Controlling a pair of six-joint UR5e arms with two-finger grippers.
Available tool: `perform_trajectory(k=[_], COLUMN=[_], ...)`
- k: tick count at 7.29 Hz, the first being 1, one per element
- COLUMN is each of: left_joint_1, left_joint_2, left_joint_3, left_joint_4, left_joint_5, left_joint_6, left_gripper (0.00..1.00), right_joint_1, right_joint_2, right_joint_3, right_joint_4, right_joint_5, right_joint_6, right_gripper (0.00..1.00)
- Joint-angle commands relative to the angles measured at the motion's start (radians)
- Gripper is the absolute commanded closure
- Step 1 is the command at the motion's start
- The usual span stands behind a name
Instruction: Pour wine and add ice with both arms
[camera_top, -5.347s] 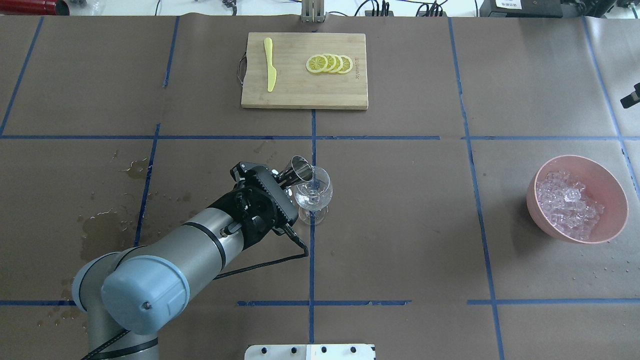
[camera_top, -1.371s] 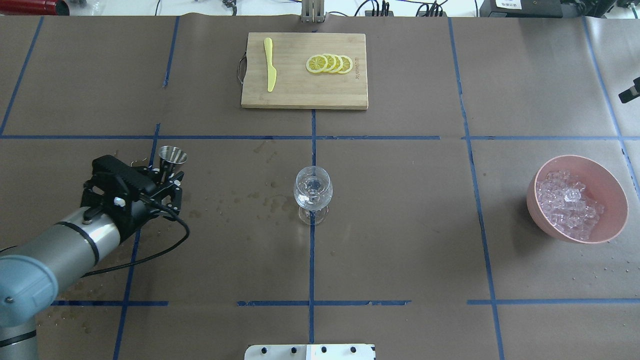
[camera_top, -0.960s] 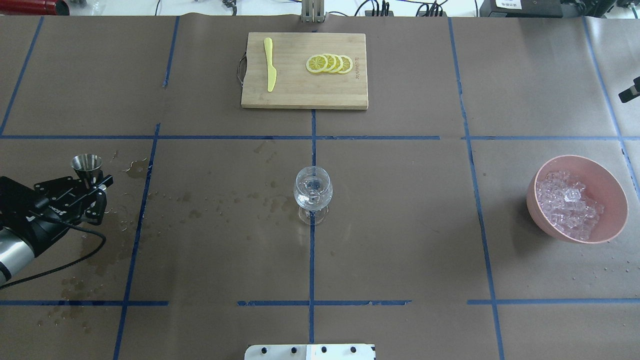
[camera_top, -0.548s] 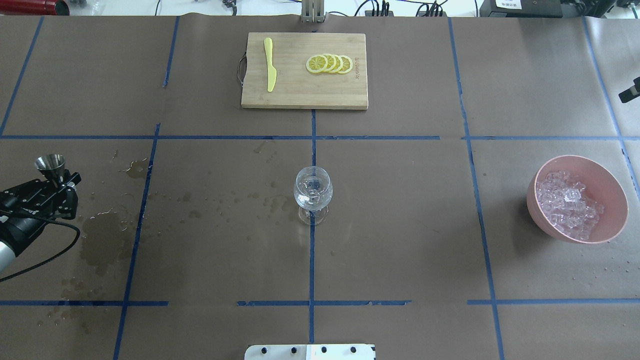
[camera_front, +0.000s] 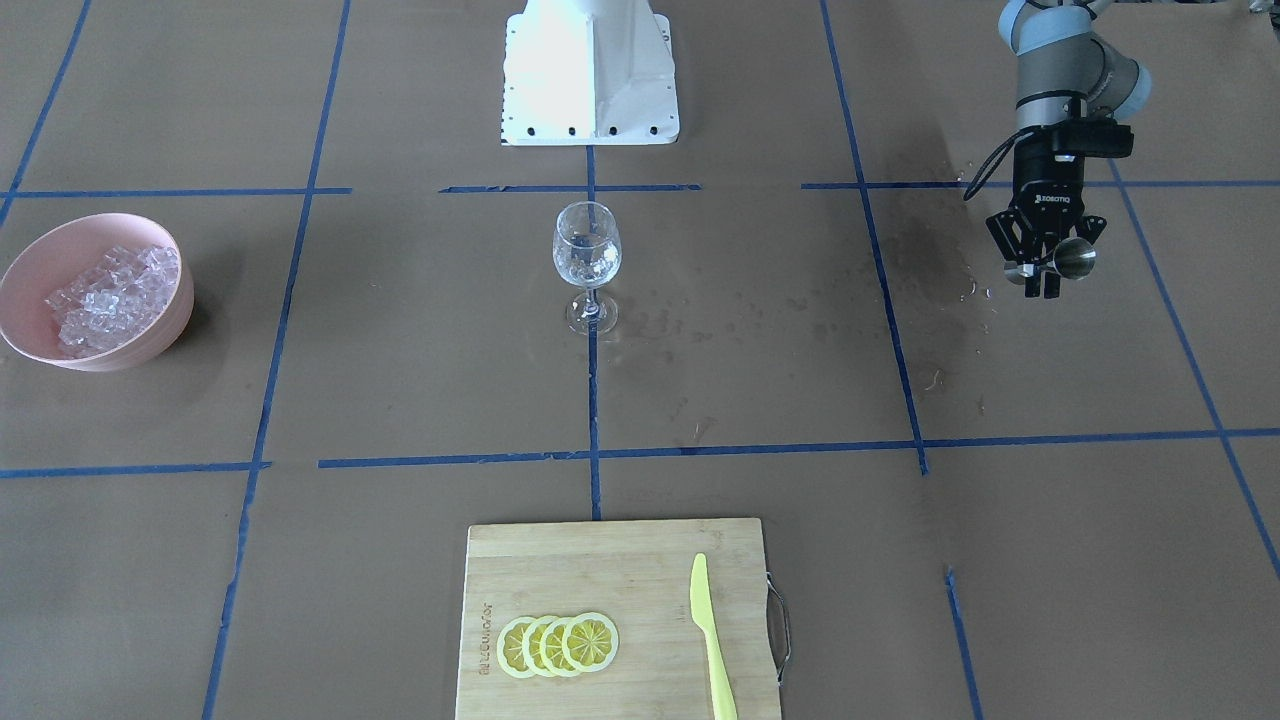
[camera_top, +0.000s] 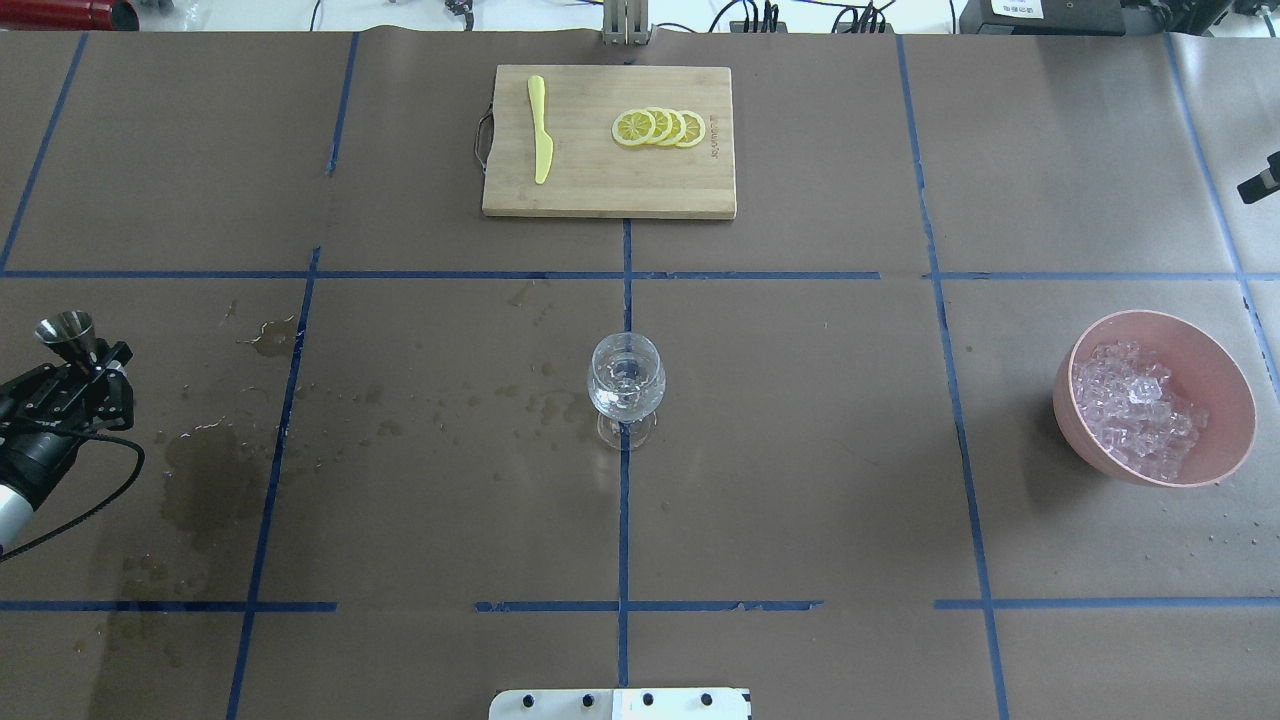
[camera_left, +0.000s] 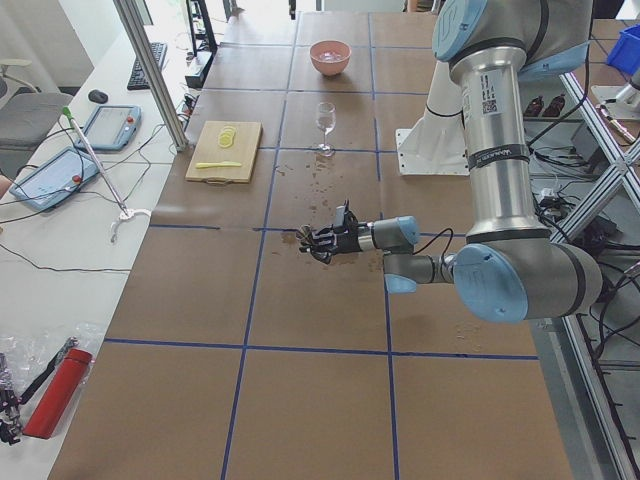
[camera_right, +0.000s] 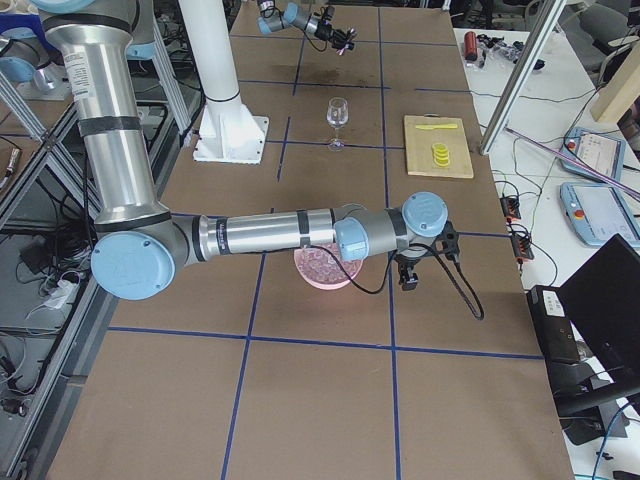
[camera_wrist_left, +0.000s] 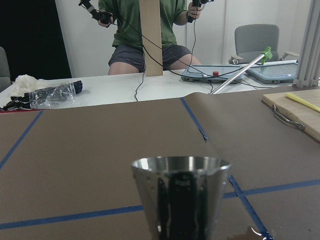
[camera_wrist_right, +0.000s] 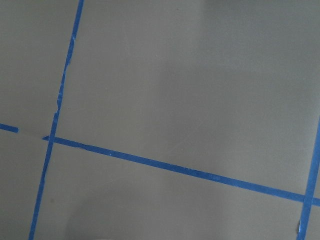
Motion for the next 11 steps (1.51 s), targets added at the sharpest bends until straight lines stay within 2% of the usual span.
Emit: perform_trajectory(k=[1, 6, 8, 9, 11], left_joint_1=[0.001, 0.018, 0.026, 0.029, 0.03], left_joint_2=[-0.031, -0.032, -0.034, -0.034, -0.035], left_joint_3=[0.026, 0.028, 0.026, 0.025, 0.025], left_joint_4=[-0.005, -0.004, -0.005, -0.005, -0.005], left_joint_5=[0.01, 0.004, 0.004, 0.004, 0.004], left_joint_6=[-0.003, 0.0, 0.0, 0.0, 0.0], left_gripper=[0.97, 0.73, 0.66, 0.6, 0.59], right_joint_1=[-0.001, -0.001, -0.001, -0.001, -0.001], right_joint_2=[0.0, 0.002, 0.0, 0.0, 0.0], right_joint_3=[0.002, 0.0, 0.0, -0.001, -0.003], right_joint_4=[-0.001, -0.001, -0.001, -0.001, -0.001], right_joint_5=[-0.001, -0.001, -0.001, -0.001, -0.001], right_joint_6=[0.006, 0.006, 0.006, 0.006, 0.006], right_gripper=[0.0, 0.0, 0.0, 0.0, 0.0])
